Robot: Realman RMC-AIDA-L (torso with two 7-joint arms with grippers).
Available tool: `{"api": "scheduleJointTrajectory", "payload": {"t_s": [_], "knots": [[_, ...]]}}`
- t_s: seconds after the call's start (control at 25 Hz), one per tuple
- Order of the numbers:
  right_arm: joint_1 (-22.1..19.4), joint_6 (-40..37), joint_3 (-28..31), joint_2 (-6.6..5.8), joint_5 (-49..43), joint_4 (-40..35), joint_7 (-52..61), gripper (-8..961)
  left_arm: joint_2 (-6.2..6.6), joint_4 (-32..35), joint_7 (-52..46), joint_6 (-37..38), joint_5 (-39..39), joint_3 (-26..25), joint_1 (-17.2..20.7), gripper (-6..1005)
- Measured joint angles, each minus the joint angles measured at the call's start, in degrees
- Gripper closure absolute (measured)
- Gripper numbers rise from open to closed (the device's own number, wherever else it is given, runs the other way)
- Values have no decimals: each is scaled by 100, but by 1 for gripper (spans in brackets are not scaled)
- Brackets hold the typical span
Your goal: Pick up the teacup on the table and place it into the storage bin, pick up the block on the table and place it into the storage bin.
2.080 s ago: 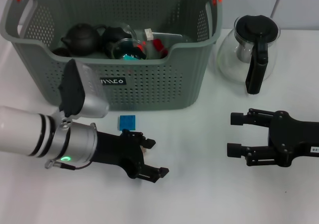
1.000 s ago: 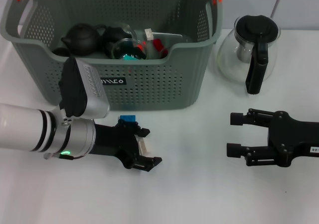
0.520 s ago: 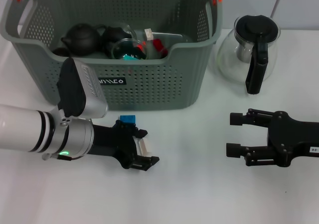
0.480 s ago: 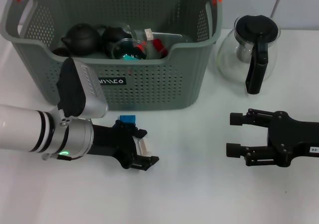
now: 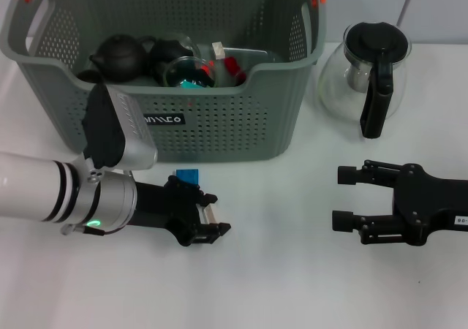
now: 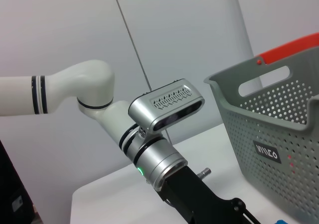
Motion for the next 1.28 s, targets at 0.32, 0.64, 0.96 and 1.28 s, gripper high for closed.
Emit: {"api": "scheduleJointTrajectory", "payload": {"t_s": [0.32,0.64,0.96,1.28], "knots": [[-1,-1,0,0,0,0,4,38,-1,-9,-105,9,105,-78,-36,474],[-1,-30,0,-13,0,0,17,38,13,-540,-198,1357,18,-971,-45,590],[-1,-36,0,-16,0,0,22,39,249,-1526,-722,4430,-1109,-3733,-702,589],[11,-39,0,-8,2,0,17,38,513,-1583,-2146,1854,-349,-3107,-1484,586]]}}
